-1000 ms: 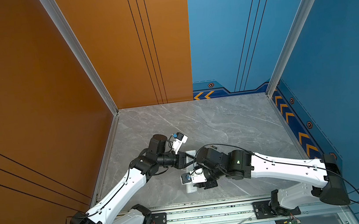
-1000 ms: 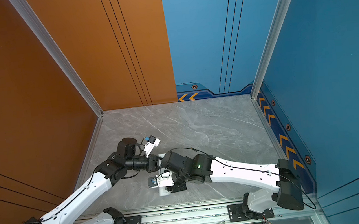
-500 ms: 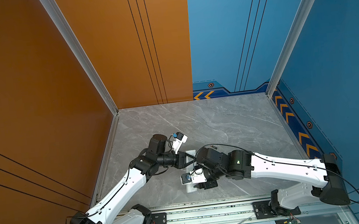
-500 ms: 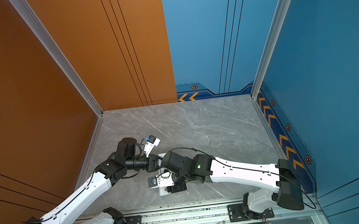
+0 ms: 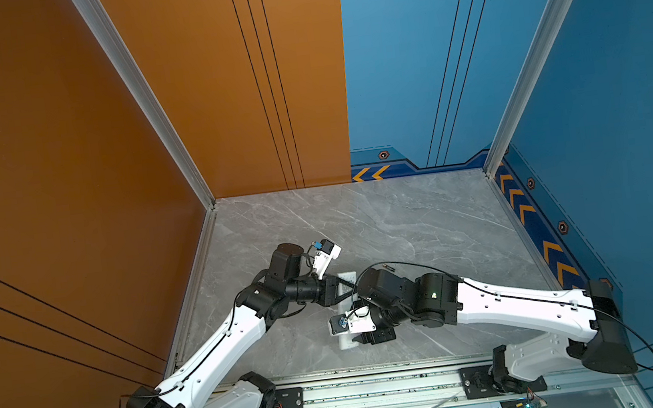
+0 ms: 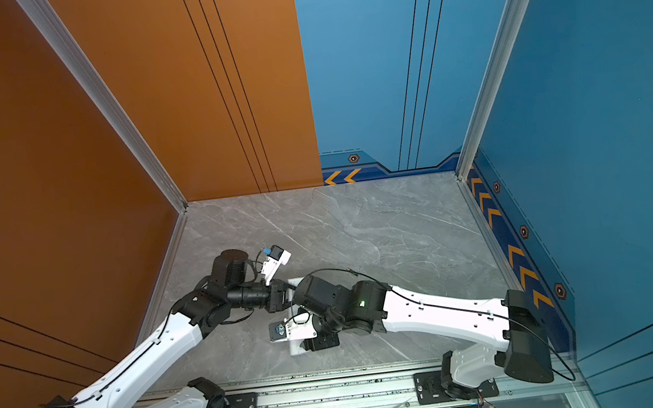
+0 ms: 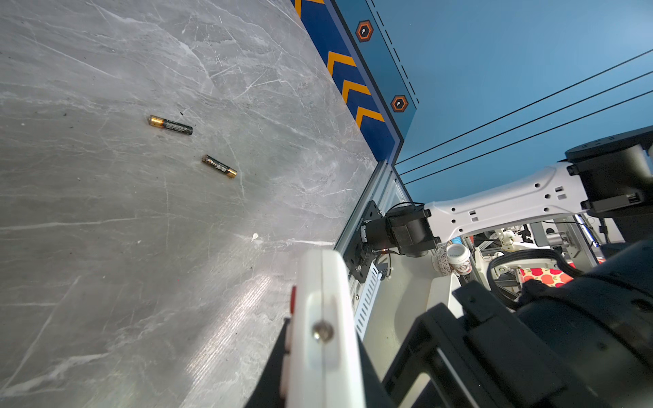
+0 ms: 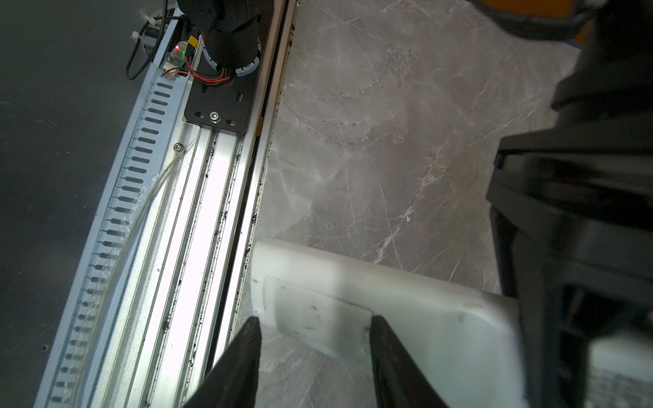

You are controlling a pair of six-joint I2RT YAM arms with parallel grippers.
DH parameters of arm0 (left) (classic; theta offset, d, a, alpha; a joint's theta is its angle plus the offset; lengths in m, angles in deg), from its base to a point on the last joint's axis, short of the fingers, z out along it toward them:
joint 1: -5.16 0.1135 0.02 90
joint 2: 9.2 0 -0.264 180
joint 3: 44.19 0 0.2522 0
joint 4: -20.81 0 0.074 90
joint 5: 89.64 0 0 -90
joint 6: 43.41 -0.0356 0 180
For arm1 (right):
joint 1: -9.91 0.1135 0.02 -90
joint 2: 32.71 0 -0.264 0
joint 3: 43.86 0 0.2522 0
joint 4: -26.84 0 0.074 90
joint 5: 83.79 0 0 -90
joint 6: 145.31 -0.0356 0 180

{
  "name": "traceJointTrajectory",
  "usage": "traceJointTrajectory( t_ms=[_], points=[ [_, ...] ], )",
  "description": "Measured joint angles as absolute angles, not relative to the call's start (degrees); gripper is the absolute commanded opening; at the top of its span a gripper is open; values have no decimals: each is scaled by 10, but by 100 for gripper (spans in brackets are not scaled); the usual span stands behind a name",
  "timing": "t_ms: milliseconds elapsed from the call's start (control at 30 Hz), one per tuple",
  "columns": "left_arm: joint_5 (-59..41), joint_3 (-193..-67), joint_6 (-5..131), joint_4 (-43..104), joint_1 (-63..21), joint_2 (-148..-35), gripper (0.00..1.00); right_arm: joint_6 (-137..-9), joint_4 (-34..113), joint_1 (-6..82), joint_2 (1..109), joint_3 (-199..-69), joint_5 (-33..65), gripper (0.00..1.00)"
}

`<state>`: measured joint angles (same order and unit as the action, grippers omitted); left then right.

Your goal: Load the batteries into the remote control

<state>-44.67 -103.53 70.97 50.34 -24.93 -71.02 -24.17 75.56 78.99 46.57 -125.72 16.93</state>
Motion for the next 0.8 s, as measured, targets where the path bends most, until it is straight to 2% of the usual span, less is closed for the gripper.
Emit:
traceJointTrajectory(
  t_ms=[800],
  points=[
    [-447,-1038,710,503,-249,-710,0,-242,756,790,457,-1257,169,48]
  ],
)
